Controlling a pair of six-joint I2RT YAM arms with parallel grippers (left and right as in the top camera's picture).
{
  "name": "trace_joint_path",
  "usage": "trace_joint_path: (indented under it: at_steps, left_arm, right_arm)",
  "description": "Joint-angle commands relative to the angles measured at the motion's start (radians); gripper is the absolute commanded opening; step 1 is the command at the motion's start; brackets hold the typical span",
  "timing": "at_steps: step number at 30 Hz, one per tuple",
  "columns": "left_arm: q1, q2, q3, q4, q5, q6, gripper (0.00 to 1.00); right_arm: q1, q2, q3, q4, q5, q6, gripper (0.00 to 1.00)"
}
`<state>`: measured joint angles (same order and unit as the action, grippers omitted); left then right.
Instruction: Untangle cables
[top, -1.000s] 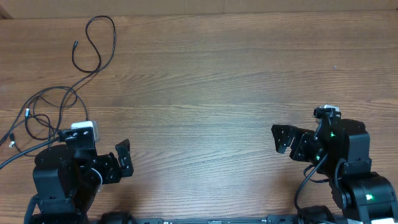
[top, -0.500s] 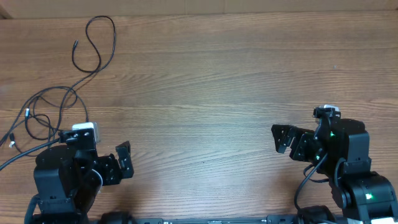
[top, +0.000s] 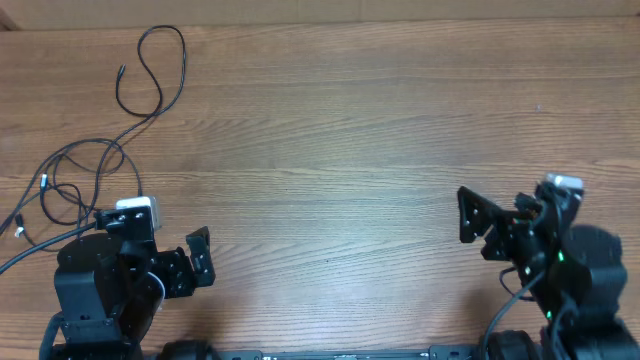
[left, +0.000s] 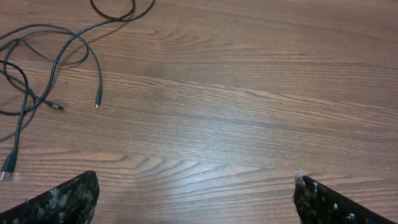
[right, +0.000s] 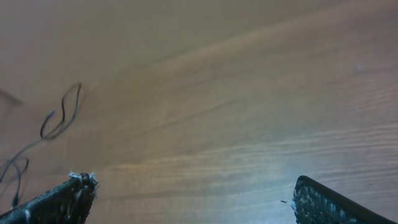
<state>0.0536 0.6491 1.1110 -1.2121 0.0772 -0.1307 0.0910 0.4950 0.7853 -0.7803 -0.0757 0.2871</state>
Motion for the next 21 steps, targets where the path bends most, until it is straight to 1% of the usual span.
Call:
trace_joint_path:
  at_steps: [1, 7, 15, 21]
  left_arm:
    - [-0.002, -0.002, -0.005, 0.000, -0.007, -0.004, 0.99]
    - [-0.002, -0.002, -0.005, 0.000, -0.007, -0.004, 0.99]
    - [-0.002, -0.002, -0.005, 0.000, -0.007, -0.004, 1.00]
    - [-0.002, -0.002, -0.005, 0.000, -0.007, -0.004, 1.00]
  right_arm:
    - [-0.019, -0.085, -0.064, 0.044, 0.058, -0.008, 1.00]
    - [-0.039, -0.269, -0.225, 0.210, 0.067, -0.008, 1.00]
    - [-0.039, -0.469, -0.485, 0.510, 0.068, -0.008, 1.00]
    - [-0.040, -0.492, -0.651, 0.739, 0.093, -0.008, 1.00]
